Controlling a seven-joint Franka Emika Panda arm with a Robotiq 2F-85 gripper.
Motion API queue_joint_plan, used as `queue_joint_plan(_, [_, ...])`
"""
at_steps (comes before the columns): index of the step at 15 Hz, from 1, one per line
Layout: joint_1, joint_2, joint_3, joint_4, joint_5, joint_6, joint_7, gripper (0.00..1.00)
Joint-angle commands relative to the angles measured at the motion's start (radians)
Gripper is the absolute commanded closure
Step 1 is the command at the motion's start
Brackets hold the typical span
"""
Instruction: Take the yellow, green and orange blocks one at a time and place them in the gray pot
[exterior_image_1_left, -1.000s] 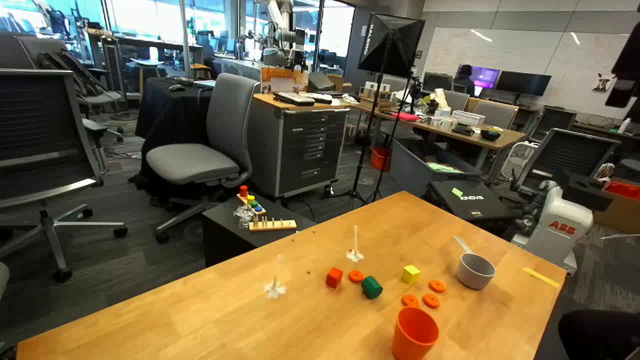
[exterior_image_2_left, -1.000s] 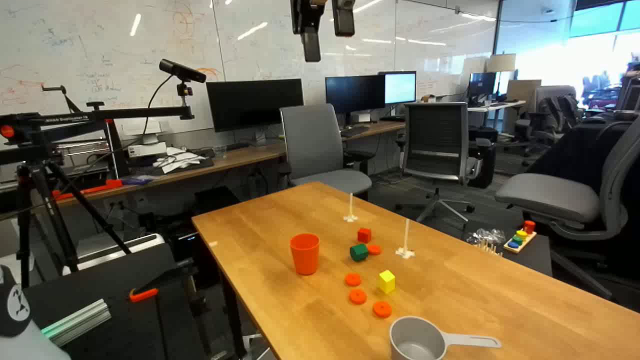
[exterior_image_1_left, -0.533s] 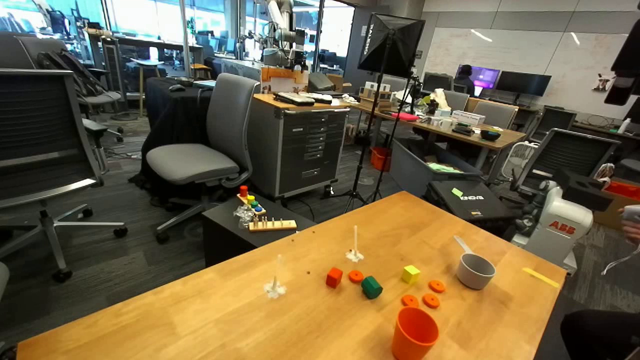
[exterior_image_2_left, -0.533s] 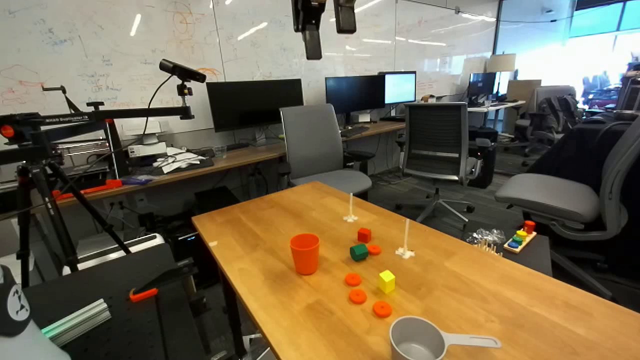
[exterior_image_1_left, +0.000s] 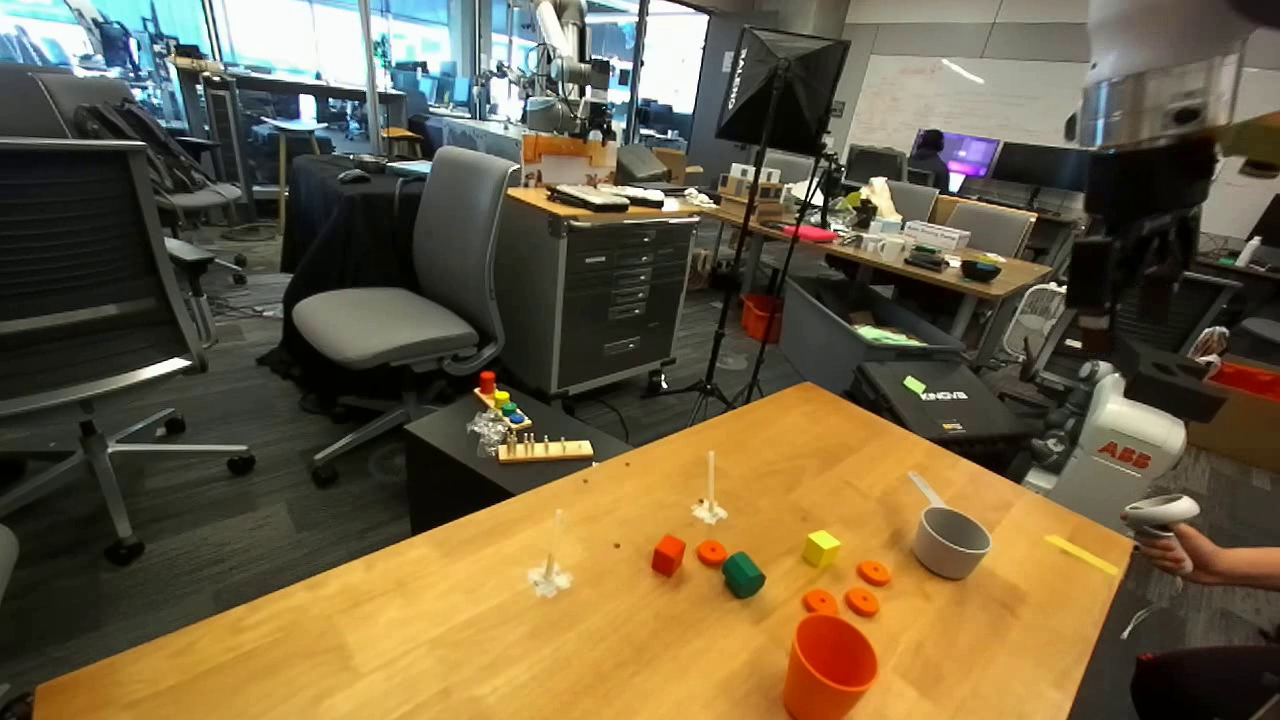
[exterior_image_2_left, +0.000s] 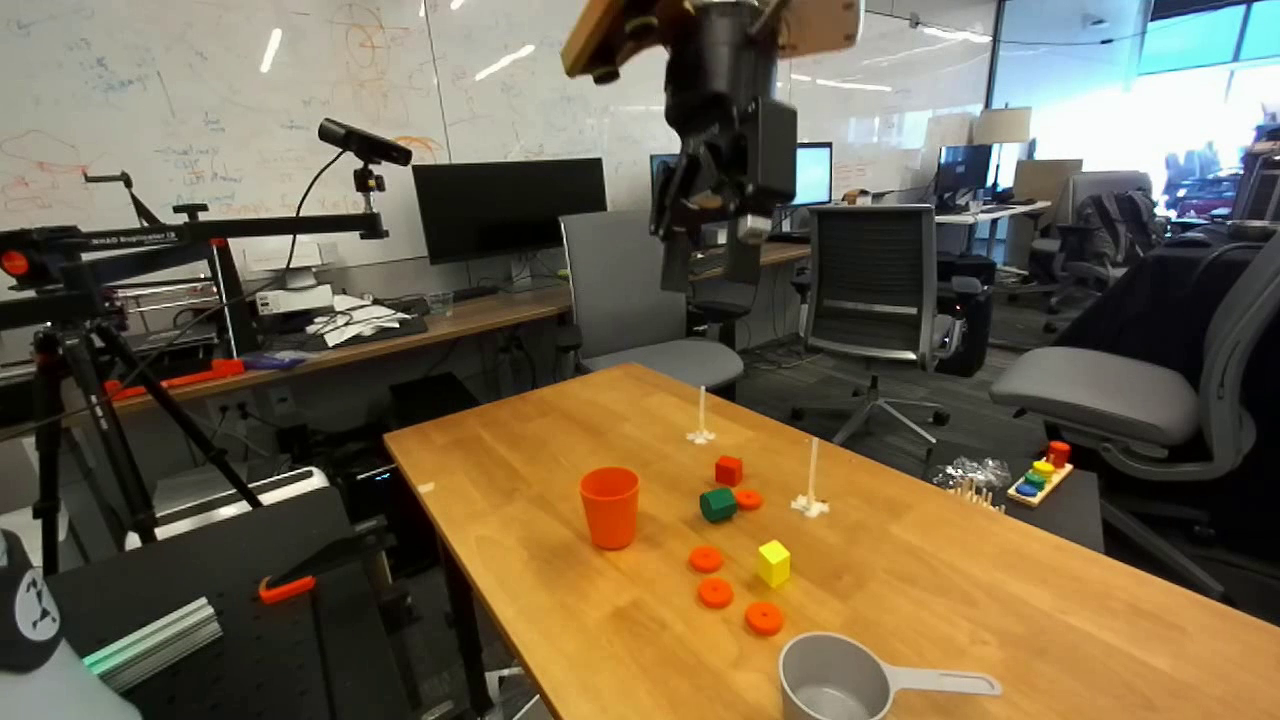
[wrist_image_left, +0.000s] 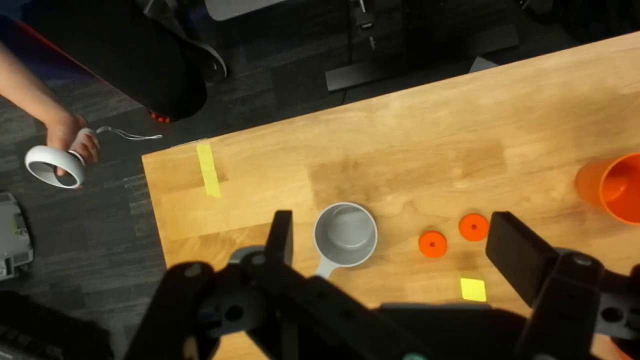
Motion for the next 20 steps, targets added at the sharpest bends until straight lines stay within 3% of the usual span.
queue_joint_plan(1, [0.036,0.261,-0.024,0.197,-0.006,-0.05,0.068,0.0])
queue_joint_plan(4, [0.088,0.388,-0.038,0.309,-0.038,-0.157,0.118,0.0])
queue_joint_plan(5, [0.069,0.316,-0.046,0.197,0.001,-0.058,0.074,0.0])
queue_joint_plan(9, [0.099,0.395,-0.05,0.28,-0.014,-0.11,0.099,0.0])
queue_joint_plan(10, [0.064,0.385,-0.039,0.256,0.068,0.001,0.054,0.0])
queue_joint_plan(16, [0.048,0.627,-0.005,0.331,0.389,0.37,0.028,0.0])
queue_joint_plan(20, [0.072,0.81,0.016,0.428,0.459,0.484,0.014,0.0])
